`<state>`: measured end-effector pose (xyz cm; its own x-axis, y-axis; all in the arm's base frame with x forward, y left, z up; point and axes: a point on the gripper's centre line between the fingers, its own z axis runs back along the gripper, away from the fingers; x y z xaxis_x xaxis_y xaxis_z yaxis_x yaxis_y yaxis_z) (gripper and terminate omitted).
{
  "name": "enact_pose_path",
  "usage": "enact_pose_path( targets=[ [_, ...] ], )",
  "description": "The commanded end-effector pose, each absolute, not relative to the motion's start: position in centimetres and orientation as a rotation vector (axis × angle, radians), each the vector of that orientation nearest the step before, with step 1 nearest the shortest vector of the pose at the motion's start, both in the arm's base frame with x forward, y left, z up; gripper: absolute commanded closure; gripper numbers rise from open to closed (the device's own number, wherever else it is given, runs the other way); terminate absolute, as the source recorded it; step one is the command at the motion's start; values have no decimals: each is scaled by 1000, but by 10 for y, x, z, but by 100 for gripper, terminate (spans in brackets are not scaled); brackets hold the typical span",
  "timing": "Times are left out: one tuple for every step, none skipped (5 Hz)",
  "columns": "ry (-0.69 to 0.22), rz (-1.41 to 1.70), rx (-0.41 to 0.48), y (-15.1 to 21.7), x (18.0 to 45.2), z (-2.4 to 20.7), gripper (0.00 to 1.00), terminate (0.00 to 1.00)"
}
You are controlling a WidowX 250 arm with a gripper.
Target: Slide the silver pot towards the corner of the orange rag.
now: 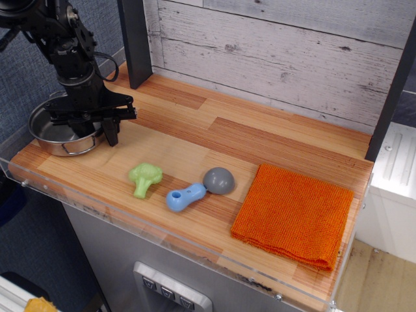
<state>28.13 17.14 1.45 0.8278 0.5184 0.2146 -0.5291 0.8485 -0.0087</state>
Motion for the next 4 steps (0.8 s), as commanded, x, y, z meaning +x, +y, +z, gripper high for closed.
enact_pose_path(
  targets=[
    [-270,533,48,166,280,33,100,0],
    [-275,520,31,159,281,40,100,0],
    [-278,516,22,156,282,52,100,0],
    [-308,496,14,151,287,70,100,0]
  ],
)
